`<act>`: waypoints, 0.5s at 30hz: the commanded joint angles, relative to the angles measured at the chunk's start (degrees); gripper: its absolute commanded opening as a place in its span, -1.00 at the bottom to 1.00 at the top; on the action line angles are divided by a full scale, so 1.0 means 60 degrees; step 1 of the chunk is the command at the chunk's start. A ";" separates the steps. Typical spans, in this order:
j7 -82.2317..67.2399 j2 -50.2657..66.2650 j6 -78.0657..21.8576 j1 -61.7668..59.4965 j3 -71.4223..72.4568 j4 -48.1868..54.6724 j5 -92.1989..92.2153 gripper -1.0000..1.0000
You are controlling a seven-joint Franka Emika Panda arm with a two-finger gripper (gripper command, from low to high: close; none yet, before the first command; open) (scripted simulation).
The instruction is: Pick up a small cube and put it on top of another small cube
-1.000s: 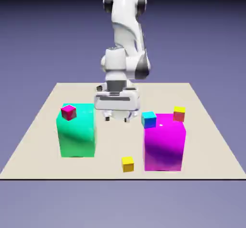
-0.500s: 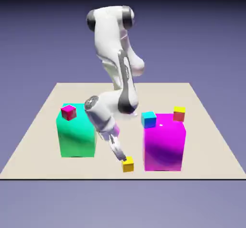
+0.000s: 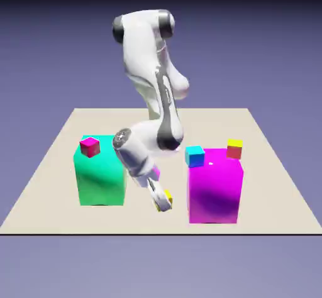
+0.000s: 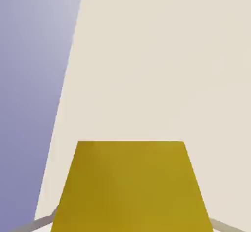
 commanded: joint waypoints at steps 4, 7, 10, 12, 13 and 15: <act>-0.1617 -0.0266 -0.1344 0.0845 0.0202 0.1093 -0.1686 -1.00; -0.2842 -0.0465 -0.2347 0.1479 0.0354 0.1913 -0.2932 -1.00; -0.2904 -0.1035 -0.3425 0.2410 0.0088 0.2319 -0.3114 -1.00; -0.2319 -0.1560 -0.4083 0.3102 -0.0288 0.2330 -0.2651 -1.00; -0.1911 -0.1841 -0.4385 0.3448 -0.0509 0.2283 -0.2310 -1.00; -0.1095 -0.2404 -0.4991 0.4140 -0.0950 0.2188 -0.1627 -1.00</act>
